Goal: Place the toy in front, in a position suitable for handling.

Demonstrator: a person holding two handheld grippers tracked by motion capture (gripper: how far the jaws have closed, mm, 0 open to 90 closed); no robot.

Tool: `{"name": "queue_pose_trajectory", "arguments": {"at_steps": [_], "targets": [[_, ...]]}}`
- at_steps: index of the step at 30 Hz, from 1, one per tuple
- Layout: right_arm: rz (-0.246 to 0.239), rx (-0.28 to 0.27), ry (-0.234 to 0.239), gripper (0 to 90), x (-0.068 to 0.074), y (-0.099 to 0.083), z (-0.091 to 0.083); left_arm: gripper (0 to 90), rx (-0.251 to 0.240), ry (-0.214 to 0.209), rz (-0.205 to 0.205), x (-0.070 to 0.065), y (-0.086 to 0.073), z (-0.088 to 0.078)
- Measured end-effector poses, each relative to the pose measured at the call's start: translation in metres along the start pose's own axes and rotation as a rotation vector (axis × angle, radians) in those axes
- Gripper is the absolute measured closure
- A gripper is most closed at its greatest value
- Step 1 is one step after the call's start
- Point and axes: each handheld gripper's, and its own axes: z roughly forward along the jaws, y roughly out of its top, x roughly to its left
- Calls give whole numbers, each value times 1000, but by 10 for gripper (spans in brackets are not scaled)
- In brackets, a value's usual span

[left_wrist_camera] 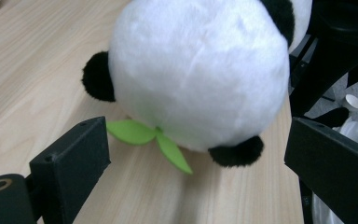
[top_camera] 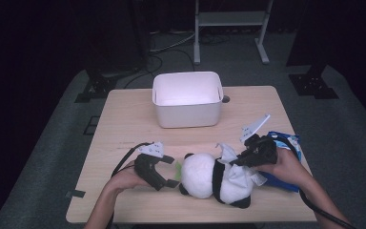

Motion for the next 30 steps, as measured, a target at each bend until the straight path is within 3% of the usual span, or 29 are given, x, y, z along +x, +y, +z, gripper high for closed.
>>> {"name": "queue_pose_trajectory", "arguments": {"at_steps": [8,17,21,24,28,30], "targets": [[-32,-9,15,835,12,0,11,53,1,4,-5,-2,6,8],[-86,20,15,842,23,2,19,52,7,-3,-5,1,21,17],[-108,28,6,844,27,2,20,52,21,-12,-39,9,31,21],[-118,23,9,845,29,0,21,52,58,-29,-102,14,36,26],[-113,7,23,845,28,-3,22,54,86,-64,-105,16,38,35],[-113,1,21,846,28,-4,22,120,81,-83,-93,15,37,37]]}}
